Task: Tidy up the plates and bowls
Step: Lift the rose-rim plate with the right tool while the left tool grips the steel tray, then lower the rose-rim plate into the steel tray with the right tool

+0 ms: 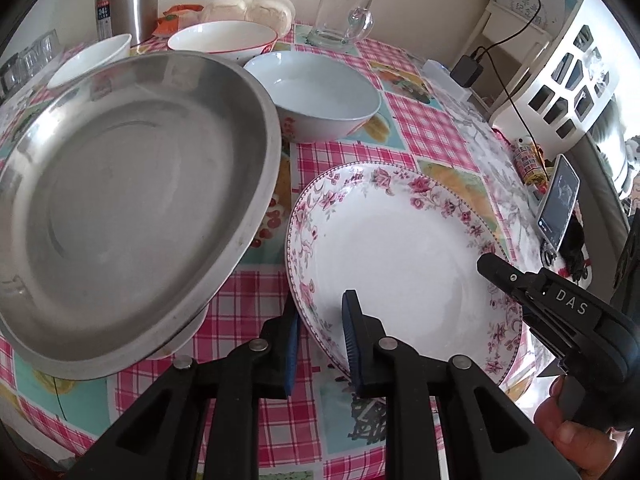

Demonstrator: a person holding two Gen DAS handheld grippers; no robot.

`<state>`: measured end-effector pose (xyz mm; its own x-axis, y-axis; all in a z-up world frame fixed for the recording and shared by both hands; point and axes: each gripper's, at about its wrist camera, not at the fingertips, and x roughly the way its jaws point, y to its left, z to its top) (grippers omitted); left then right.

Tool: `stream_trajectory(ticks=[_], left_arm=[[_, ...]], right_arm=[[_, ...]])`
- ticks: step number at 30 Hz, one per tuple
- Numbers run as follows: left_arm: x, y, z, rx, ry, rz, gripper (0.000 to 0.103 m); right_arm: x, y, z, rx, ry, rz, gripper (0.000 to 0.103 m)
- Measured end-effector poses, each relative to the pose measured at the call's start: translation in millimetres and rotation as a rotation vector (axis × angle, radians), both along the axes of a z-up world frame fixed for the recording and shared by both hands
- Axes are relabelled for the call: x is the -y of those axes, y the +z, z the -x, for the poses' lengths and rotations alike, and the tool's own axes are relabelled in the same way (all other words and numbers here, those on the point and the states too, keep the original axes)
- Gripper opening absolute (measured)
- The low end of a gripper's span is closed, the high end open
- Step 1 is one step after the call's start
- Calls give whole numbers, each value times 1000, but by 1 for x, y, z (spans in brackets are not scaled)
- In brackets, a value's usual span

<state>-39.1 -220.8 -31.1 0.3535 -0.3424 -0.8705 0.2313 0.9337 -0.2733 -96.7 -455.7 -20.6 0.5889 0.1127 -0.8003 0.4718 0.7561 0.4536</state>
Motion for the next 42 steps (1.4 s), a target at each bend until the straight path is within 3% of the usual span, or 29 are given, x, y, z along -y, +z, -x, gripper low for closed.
stream_trajectory(ticks=[24, 42], left_arm=[[-10, 35, -2, 70, -32, 122, 21], [-64, 58, -19, 113, 25, 188, 21]], right_arm=[[-6, 38, 12, 150, -34, 78, 21], [-54, 58, -10, 184, 35, 109, 21]])
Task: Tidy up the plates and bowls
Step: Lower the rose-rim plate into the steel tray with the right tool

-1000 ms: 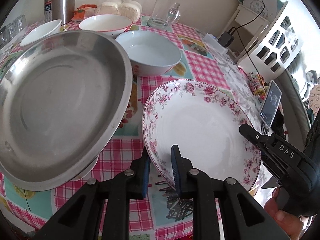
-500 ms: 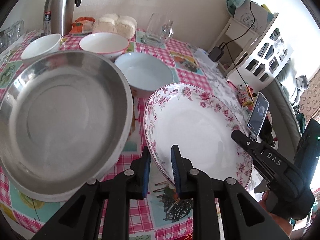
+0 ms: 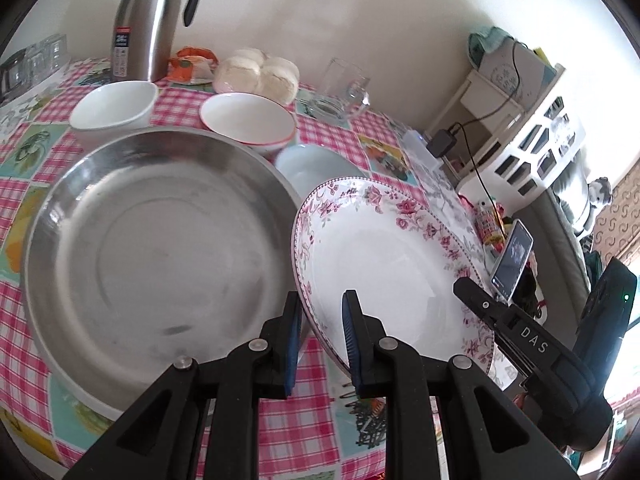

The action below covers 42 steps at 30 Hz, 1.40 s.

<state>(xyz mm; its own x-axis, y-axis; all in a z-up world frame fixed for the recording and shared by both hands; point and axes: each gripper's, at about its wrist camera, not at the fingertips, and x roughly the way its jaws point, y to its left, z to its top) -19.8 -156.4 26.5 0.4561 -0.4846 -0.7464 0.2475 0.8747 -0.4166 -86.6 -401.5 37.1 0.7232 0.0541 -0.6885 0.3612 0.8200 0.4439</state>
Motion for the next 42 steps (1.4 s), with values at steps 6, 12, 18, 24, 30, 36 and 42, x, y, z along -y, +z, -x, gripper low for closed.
stream_trajectory(ticks=[6, 12, 18, 24, 30, 36, 42], left_arm=[[-26, 4, -7, -1, 35, 12, 21], [-59, 6, -17, -3, 79, 21, 21], [-90, 7, -25, 2, 123, 9, 21], [-124, 4, -33, -3, 175, -3, 21], [-147, -2, -39, -14, 214, -16, 21], [-152, -6, -43, -21, 219, -35, 21], [-143, -8, -46, -5, 199, -70, 21]], right_arm=[[-24, 3, -12, -6, 32, 4, 21], [-53, 5, -25, -15, 75, 7, 21], [-87, 5, -42, -26, 123, 6, 21], [-117, 3, -54, -35, 166, 0, 21], [-142, -1, -64, -47, 200, 6, 21], [-152, -9, -72, -76, 206, 14, 21], [-147, -15, -77, -89, 186, 9, 21]])
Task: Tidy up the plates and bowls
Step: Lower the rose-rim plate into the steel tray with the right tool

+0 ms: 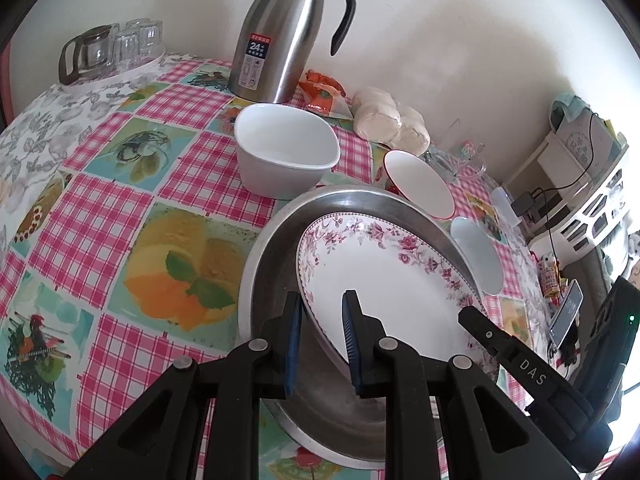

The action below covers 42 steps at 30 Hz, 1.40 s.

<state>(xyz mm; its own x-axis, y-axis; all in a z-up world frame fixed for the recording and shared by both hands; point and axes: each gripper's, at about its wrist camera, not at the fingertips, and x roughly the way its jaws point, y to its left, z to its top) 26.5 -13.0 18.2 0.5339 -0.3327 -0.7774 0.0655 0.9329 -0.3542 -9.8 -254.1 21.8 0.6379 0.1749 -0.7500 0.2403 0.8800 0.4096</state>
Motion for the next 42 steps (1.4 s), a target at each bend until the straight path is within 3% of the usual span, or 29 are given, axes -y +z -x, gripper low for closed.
stream_trajectory(ticks=[7, 15, 26, 42], left_arm=[[8, -3, -1, 17, -26, -42, 21], [3, -25, -7, -89, -10, -21, 21], [2, -27, -4, -146, 5, -25, 21], [5, -26, 0, -198, -4, -69, 21]], right_arm=[[4, -4, -5, -3, -25, -4, 21], [2, -14, -7, -39, -2, 6, 21], [-8, -15, -8, -74, 71, 93, 21], [-11, -19, -5, -128, 137, 110, 18]])
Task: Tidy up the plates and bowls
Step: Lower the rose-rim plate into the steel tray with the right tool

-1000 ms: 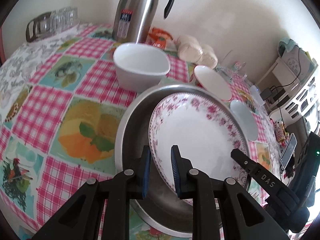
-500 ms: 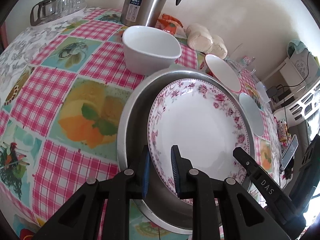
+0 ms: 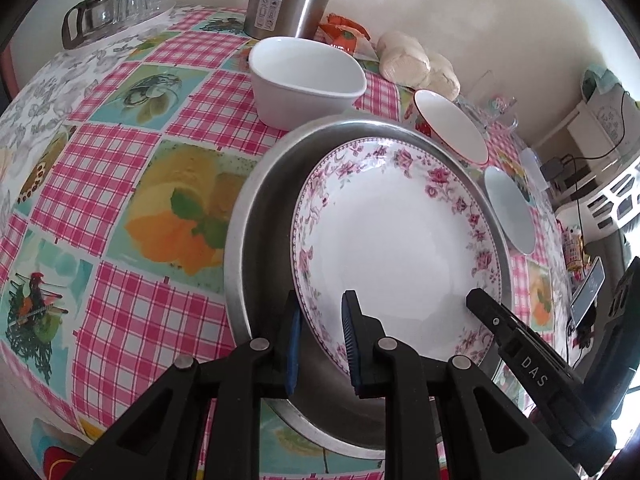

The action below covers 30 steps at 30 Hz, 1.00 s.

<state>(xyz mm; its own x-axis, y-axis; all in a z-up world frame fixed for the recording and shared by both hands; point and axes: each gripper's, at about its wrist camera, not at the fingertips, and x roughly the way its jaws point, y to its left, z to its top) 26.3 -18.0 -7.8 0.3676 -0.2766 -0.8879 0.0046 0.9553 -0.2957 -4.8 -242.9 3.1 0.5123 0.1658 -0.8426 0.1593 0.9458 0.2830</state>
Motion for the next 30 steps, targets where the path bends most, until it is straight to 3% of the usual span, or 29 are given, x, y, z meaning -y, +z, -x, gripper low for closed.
stream_trajectory(ticks=[11, 18, 27, 30], left_arm=[[-7, 0, 0, -27, 16, 49, 21], [-7, 4, 1, -17, 23, 39, 21], [-8, 17, 3, 49, 38, -4, 23], [-4, 24, 3, 90, 28, -61, 23]], right_arm=[[-5, 2, 2, -26, 61, 22, 18], [-6, 2, 2, -35, 79, 18, 18], [-5, 7, 5, -23, 80, 26, 20], [-3, 10, 5, -8, 68, 31, 21]])
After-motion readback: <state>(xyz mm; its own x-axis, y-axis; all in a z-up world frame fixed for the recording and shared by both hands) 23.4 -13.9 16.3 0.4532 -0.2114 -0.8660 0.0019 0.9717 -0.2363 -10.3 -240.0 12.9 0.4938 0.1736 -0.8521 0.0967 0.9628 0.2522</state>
